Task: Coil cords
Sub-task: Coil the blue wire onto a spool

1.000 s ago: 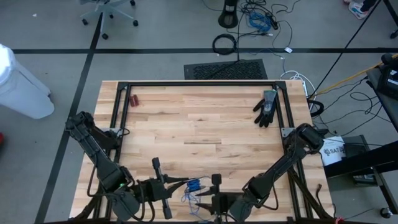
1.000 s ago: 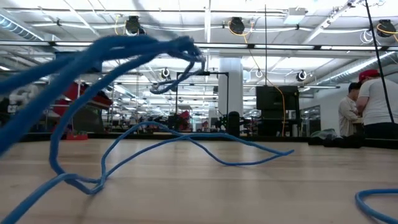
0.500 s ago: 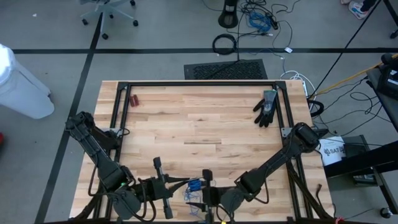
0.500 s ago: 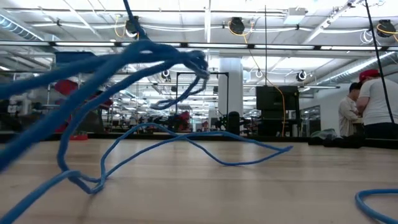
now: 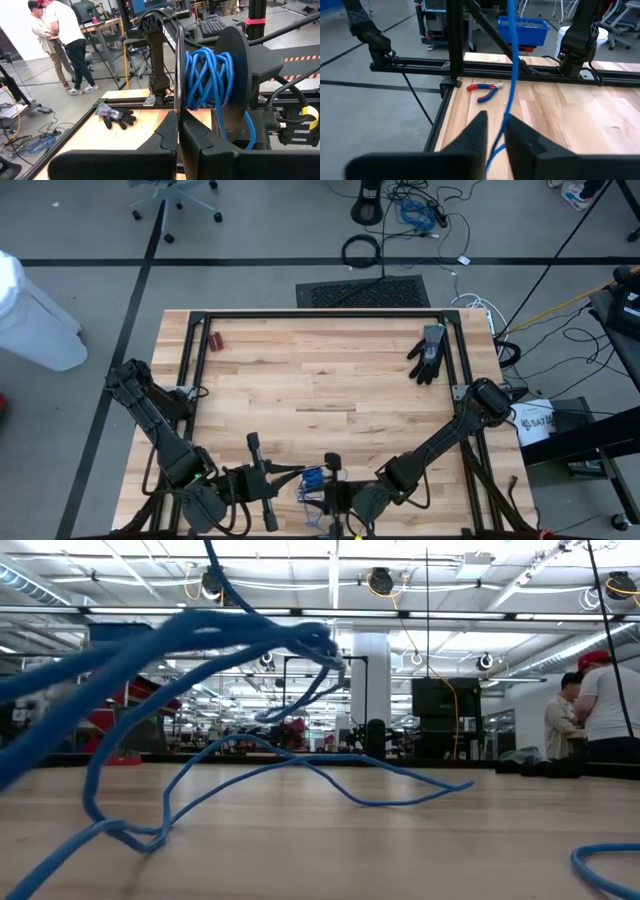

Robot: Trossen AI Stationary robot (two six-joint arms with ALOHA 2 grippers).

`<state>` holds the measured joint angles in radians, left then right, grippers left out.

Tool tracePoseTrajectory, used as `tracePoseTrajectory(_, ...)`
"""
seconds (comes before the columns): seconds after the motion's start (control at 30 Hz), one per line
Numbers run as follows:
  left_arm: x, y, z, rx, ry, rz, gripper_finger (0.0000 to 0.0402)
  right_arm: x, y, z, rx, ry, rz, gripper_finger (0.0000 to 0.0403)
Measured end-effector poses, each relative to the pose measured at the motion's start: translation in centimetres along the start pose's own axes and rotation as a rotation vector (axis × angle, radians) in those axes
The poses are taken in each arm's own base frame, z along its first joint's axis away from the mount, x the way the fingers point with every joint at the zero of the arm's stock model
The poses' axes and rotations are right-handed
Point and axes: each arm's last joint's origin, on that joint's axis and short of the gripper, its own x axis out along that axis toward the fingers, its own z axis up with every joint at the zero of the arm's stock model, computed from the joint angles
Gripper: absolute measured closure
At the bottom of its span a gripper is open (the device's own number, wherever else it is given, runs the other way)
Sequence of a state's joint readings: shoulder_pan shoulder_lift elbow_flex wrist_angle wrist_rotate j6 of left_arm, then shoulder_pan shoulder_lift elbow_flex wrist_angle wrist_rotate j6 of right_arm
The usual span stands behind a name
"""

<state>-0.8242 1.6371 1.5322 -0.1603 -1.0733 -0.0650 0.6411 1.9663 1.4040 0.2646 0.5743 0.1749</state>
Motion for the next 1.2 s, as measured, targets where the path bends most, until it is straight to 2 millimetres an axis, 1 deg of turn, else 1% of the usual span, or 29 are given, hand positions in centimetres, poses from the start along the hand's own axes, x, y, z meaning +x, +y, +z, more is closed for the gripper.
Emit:
tracePoseTrajectory(0.07, 0.0, 0.0, -0.1, 0.008, 0.004, 0.000, 0.0395, 0.0, 0.0, -0.1, -0.009, 0.005, 0.000, 0.0385)
tracePoseTrajectory(0.13, 0.0, 0.0, -0.1, 0.008, 0.005, -0.001, 0.0395, -0.1, 0.0, -0.2, -0.019, 0.022, -0.002, 0.0397)
tracePoseTrajectory(0.4, -0.7, -0.4, -0.2, 0.020, 0.006, -0.021, 0.0395, -1.6, -0.2, 0.3, 0.033, 0.099, -0.031, 0.0400)
tracePoseTrajectory(0.63, -1.3, -0.7, -0.4, 0.043, 0.015, -0.038, 0.0395, -4.6, -0.9, 0.8, 0.114, 0.206, -0.168, 0.0401)
tracePoseTrajectory(0.87, -1.3, -0.7, -0.3, 0.029, 0.009, -0.043, 0.0395, -6.8, -1.1, 1.9, 0.092, 0.191, -0.249, 0.0402)
tracePoseTrajectory(1.0, -1.3, -0.8, -0.3, 0.029, 0.013, -0.088, 0.0395, -7.9, -1.4, 2.3, 0.114, 0.196, -0.286, 0.0402)
tracePoseTrajectory(1.2, -1.3, -1.0, -0.3, 0.027, 0.018, -0.157, 0.0395, -10.1, -1.5, 3.2, 0.129, 0.174, -0.326, 0.0403)
